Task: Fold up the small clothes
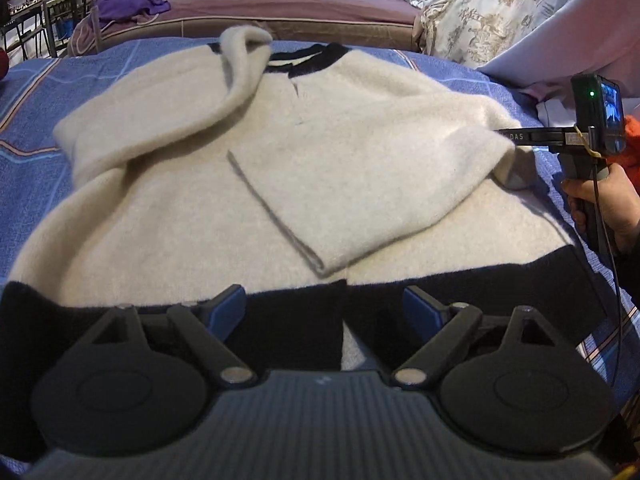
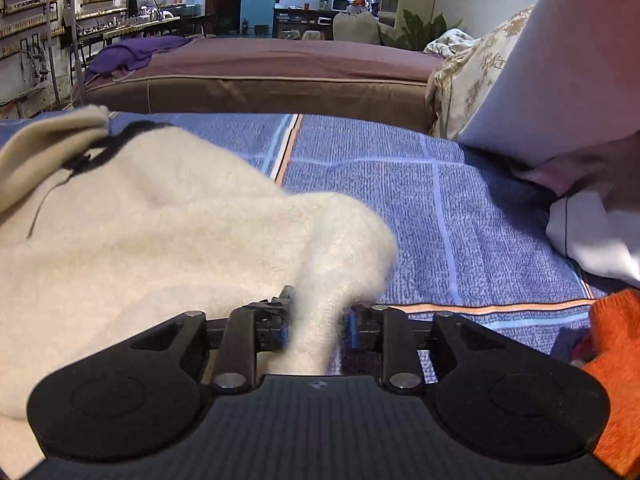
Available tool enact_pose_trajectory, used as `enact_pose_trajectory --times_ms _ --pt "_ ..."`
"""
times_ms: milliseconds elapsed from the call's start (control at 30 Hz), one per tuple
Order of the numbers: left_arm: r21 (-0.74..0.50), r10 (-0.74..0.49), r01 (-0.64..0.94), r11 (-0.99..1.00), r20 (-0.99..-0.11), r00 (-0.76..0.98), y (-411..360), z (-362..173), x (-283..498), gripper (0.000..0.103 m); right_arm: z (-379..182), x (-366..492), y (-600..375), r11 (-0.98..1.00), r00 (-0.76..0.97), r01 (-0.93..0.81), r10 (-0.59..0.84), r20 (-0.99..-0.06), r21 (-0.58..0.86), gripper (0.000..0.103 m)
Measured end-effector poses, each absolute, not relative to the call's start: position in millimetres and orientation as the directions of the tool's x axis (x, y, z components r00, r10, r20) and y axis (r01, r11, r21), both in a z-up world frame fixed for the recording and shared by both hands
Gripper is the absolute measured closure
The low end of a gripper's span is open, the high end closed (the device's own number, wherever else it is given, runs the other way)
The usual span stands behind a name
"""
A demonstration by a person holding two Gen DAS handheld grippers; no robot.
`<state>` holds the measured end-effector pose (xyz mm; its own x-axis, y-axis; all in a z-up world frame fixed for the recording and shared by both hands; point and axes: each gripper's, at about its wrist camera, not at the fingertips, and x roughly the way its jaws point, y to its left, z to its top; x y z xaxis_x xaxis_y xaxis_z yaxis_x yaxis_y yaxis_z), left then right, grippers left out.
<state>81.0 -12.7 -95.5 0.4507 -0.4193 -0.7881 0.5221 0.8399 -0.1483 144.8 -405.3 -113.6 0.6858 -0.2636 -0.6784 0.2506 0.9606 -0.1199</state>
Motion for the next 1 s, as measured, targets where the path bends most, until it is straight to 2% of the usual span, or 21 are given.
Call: enact_pose_trajectory --times_ms 67,133,267,400,567,633,733,767,800,833,867,933,1000 --pt "-0.142 -0.405 0.511 0.848 -0.796 0.45 -12 -100 82 0.017 -111 142 -399 0.953 0.683 0.26 -0.294 -0.668 -0.153 0.016" --pt "-0.145 -0.403 0.504 0.852 -0.796 0.452 -10 -103 82 0.017 -104 137 -399 0.943 0.668 0.287 -0.325 -0.669 -0.171 0.0" --pt "-0.148 -0.412 0.505 0.85 -0.785 0.463 -6 -94 84 0.017 -76 109 -392 0.938 0.707 0.33 -0.323 -0.628 -0.112 0.0" --pt "-0.113 -0.422 0.484 0.867 -0.683 0.596 -4 -54 105 0.015 -51 61 -364 0.956 0.794 0.282 -0.277 -0.541 -0.076 0.0" --pt "0.095 -0.253 0.365 0.926 -0.561 0.788 -42 -38 170 0.012 -49 21 -332 0.981 0.82 0.188 -0.176 -0.545 -0.034 0.0" --pt "0.111 -0.222 0.354 0.929 -0.597 0.771 -60 -47 203 0.014 -50 12 -327 0.984 0.816 0.179 -0.149 -0.559 -0.001 0.0" --pt "0.138 -0.183 0.344 0.929 -0.636 0.75 -83 -64 243 0.025 -49 3 -329 0.978 0.805 0.202 -0.135 -0.577 0.053 0.0" --pt "0.165 -0.158 0.34 0.926 -0.648 0.745 -91 -70 254 0.035 -49 2 -330 0.976 0.8 0.207 -0.128 -0.586 0.07 0.0" --pt "0.176 -0.153 0.353 0.919 -0.665 0.731 -98 -78 265 0.058 -49 1 -333 0.973 0.797 0.213 -0.124 -0.591 0.083 0.0" --pt "0.172 -0.154 0.368 0.914 -0.691 0.706 -102 -86 275 0.074 -51 -2 -334 0.97 0.793 0.223 -0.122 -0.597 0.098 0.0" --pt "0.147 -0.161 0.374 0.916 -0.719 0.676 -102 -93 284 0.096 -52 -3 -336 0.967 0.787 0.231 -0.12 -0.605 0.108 0.0" --pt "0.047 -0.209 0.343 0.938 -0.715 0.667 -88 -92 292 0.096 -55 -2 -341 0.958 0.775 0.257 -0.127 -0.619 0.124 0.0" --pt "0.027 -0.204 0.296 0.955 -0.662 0.721 -66 -80 285 0.096 -56 -2 -345 0.946 0.774 0.283 -0.129 -0.619 0.156 0.0"
